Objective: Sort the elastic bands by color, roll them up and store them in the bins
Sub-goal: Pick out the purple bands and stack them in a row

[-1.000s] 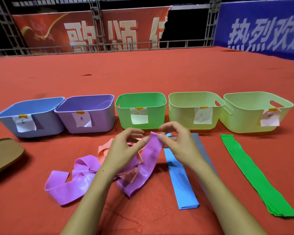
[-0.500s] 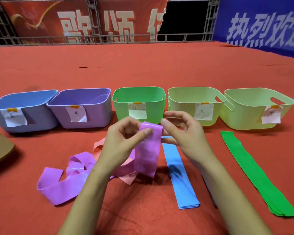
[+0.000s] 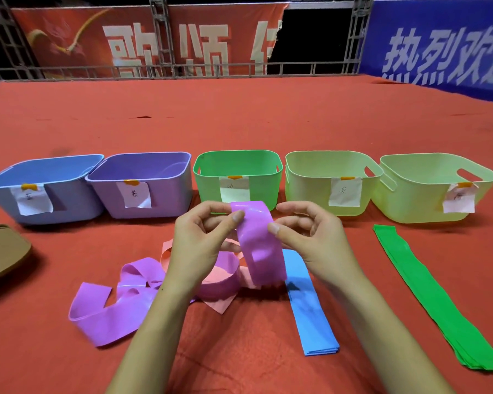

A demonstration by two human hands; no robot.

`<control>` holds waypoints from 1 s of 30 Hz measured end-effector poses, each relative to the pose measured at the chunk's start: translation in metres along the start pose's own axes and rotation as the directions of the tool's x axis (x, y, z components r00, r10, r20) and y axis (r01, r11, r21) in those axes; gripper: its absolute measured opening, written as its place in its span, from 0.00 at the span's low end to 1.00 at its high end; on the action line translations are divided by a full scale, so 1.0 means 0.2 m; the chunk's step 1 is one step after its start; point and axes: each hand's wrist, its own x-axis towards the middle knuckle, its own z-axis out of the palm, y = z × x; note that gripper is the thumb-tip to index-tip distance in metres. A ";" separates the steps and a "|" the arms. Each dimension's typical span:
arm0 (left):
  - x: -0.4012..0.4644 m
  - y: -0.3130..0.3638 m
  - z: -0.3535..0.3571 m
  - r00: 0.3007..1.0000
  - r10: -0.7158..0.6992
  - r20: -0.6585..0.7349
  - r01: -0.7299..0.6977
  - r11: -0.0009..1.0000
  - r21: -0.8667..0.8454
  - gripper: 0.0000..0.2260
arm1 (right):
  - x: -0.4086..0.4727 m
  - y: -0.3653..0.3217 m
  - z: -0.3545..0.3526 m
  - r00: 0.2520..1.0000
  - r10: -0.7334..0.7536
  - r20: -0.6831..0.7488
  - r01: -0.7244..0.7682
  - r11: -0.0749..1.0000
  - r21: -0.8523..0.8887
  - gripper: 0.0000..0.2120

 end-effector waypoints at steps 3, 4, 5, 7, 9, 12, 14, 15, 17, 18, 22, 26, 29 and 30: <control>-0.01 0.01 0.01 1.000 -0.007 -0.003 0.007 1.000 -0.013 0.07 | -0.01 -0.02 -0.02 1.000 -0.006 0.002 0.006 1.000 0.015 0.16; -0.01 0.01 0.02 1.000 -0.003 -0.002 0.003 1.000 -0.012 0.07 | -0.01 -0.02 -0.03 1.000 -0.004 0.012 0.004 1.000 0.018 0.16; -0.02 0.01 0.02 1.000 0.001 -0.003 -0.001 1.000 -0.012 0.06 | -0.01 -0.03 -0.03 1.000 0.001 0.031 -0.002 1.000 0.016 0.17; -0.02 0.02 0.03 1.000 0.006 -0.002 -0.006 1.000 -0.020 0.07 | -0.02 -0.04 -0.04 0.995 0.024 0.094 -0.025 1.000 0.009 0.19; -0.04 0.02 0.05 0.999 0.003 0.037 -0.002 1.000 -0.027 0.08 | -0.03 -0.04 -0.04 0.988 0.057 0.147 -0.059 0.998 0.011 0.23; -0.05 0.01 0.05 0.993 -0.007 0.120 0.014 0.998 -0.058 0.08 | -0.03 -0.03 -0.04 0.984 0.081 0.156 -0.079 0.997 -0.017 0.28; -0.05 -0.01 0.04 0.991 -0.024 0.135 0.032 0.998 -0.055 0.09 | -0.02 -0.02 -0.04 0.987 0.075 0.143 -0.072 0.997 -0.021 0.30; -0.05 -0.01 0.03 0.988 -0.029 0.149 0.037 0.998 -0.052 0.09 | -0.02 -0.02 -0.04 0.989 0.069 0.131 -0.070 0.997 0.009 0.30; -0.06 -0.01 0.03 0.971 -0.049 0.233 0.070 0.994 -0.081 0.12 | -0.01 -0.03 -0.04 0.995 0.052 0.083 -0.059 0.995 0.085 0.27; -0.06 -0.02 0.03 0.956 -0.057 0.289 0.087 0.992 -0.091 0.13 | 0.00 -0.04 -0.04 0.998 0.042 0.046 -0.047 0.994 0.103 0.23; -0.08 -0.04 0.03 0.900 -0.058 0.431 0.086 0.995 -0.045 0.19 | -0.01 -0.05 -0.06 0.995 -0.035 -0.089 0.043 0.996 0.084 0.13; -0.08 -0.02 0.06 0.923 -0.036 0.384 0.030 0.999 0.022 0.12 | -0.02 -0.07 -0.07 0.992 -0.083 -0.099 0.091 0.993 0.081 0.10; -0.08 0.00 0.07 0.981 0.056 0.184 -0.067 0.996 0.053 0.07 | -0.03 -0.07 -0.07 0.991 -0.109 -0.077 0.113 0.993 0.040 0.08; -0.07 0.00 0.07 0.988 0.085 0.132 -0.091 0.995 0.044 0.08 | -0.03 -0.08 -0.07 0.990 -0.118 -0.072 0.120 0.993 0.021 0.07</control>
